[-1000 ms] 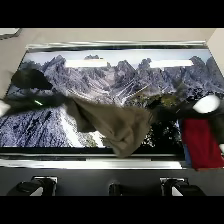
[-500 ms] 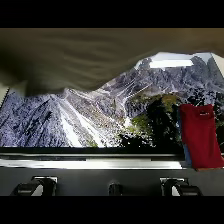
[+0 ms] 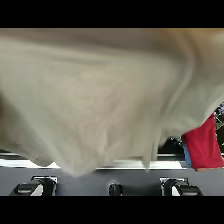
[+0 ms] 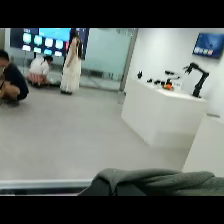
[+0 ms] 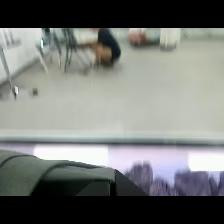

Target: Fold the shirts.

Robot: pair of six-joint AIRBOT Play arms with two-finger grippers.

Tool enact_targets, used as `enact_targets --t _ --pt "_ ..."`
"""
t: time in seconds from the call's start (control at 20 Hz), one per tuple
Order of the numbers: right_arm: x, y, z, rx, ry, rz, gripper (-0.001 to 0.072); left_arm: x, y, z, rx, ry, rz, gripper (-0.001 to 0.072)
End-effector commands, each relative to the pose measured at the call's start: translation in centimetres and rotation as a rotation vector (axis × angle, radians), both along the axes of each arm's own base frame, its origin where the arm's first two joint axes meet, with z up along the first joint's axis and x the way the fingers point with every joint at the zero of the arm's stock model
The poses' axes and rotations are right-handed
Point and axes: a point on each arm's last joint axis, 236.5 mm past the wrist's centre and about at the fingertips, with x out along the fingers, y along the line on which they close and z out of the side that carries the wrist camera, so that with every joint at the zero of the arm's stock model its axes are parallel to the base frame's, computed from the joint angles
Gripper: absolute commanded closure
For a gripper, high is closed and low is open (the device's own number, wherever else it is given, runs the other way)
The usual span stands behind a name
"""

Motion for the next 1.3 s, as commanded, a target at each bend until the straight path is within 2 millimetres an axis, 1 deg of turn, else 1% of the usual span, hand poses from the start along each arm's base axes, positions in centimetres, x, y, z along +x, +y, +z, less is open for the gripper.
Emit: enact_targets --t 0.0,0.05,0.1,0.15,0.2,0.25,0.3,0.35,0.4,0.45,0.5,0.55,0.6,0.65,0.7,0.75,0.8,0.85,0.9,0.95,1.0,1.05,1.1,1.15,1.25 --pt "4.3 0.1 -12.6 -0.004 0.498 0.026 0.0675 9.5 0.3 -10.1 0.049 0.32 -0.011 0.068" --pt "6.1 0.1 -16.8 0.004 0.635 0.037 0.0675 12.3 0.1 -14.5 0.064 0.428 -0.024 0.068" --pt "8.2 0.3 -21.1 0.018 0.754 0.05 0.0674 14.9 0.1 -19.4 0.068 0.538 -0.034 0.068" --pt "10.3 0.5 -25.1 0.035 0.842 0.057 0.0674 17.2 0.2 -24.9 0.064 0.661 -0.039 0.068" --pt "12.5 0.6 -29.1 0.07 0.916 0.054 0.0674 19.1 0.3 -30.5 0.057 0.783 -0.044 0.068" --pt "14.4 1.1 -32.5 0.13 0.974 0.047 0.0671 20.2 0.3 -35.2 0.049 0.886 -0.049 0.0679" --pt "15.9 2.1 -35.8 0.214 1.037 0.045 0.0671 21.0 0.0 -39.2 0.032 0.978 -0.061 0.0679" --pt "16.9 3.5 -38.7 0.311 1.099 0.05 0.0671 21.4 -0.6 -42.7 0.001 1.066 -0.089 0.0679" --pt "17.3 4.8 -40.8 0.391 1.151 0.068 0.0671 21.6 -1.6 -45.5 -0.047 1.137 -0.123 0.0679" --pt "17.7 6.1 -42.5 0.461 1.192 0.092 0.0672 21.7 -2.5 -47.4 -0.094 1.187 -0.151 0.0679" --pt "18.1 7.1 -43.7 0.519 1.216 0.109 0.0672 21.7 -3.3 -48.8 -0.137 1.225 -0.174 0.0679" --pt "18.5 7.8 -44.5 0.562 1.229 0.118 0.0672 21.8 -4.0 -49.8 -0.179 1.252 -0.194 0.0679" --pt "19.0 8.1 -45.1 0.587 1.225 0.116 0.0672 21.9 -4.7 -50.3 -0.213 1.266 -0.209 0.0677" --pt "19.7 7.9 -45.2 0.592 1.197 0.105 0.0672 22.0 -5.0 -50.4 -0.24 1.273 -0.214 0.0622" --pt "20.2 7.4 -44.7 0.591 1.17 0.096 0.0597 22.0 -4.8 -50.2 -0.26 1.281 -0.203 0.0403" --pt "20.5 6.6 -43.7 0.595 1.148 0.09 0.0341 21.7 -4.2 -49.6 -0.259 1.294 -0.212 0.0114" --pt "20.3 5.1 -42.3 0.573 1.125 0.101 0.0158 21.1 -2.8 -48.9 -0.234 1.324 -0.214 0.0069" --pt "19.6 2.9 -41.1 0.523 1.112 0.111 0.0159 19.9 -0.8 -48.6 -0.197 1.369 -0.204 0.0105" --pt "18.7 0.0 -40.5 0.506 1.116 0.067 0.0159 18.1 1.6 -48.5 -0.158 1.433 -0.181 0.019" --pt "17.1 -3.1 -40.3 0.505 1.149 0.017 0.0168 16.1 3.7 -48.7 -0.127 1.5 -0.154 0.02" --pt "14.9 -5.4 -40.5 0.52 1.219 -0.023 0.0196 13.6 5.7 -49.2 -0.095 1.574 -0.118 0.0199" --pt "12.8 -7.3 -41.1 0.539 1.285 -0.059 0.0258 11.2 7.0 -50.0 -0.076 1.633 -0.08 0.0199" --pt "11.2 -8.2 -41.8 0.55 1.341 -0.079 0.0261 8.5 7.8 -51.2 -0.075 1.686 -0.047 0.0199" --pt "9.7 -8.6 -42.5 0.554 1.393 -0.081 0.0261 5.9 7.7 -52.8 -0.09 1.722 -0.04 0.0199" --pt "7.9 -8.2 -43.9 0.547 1.462 -0.059 0.026 0.6 6.8 -56.6 -0.131 1.785 -0.038 0.02"
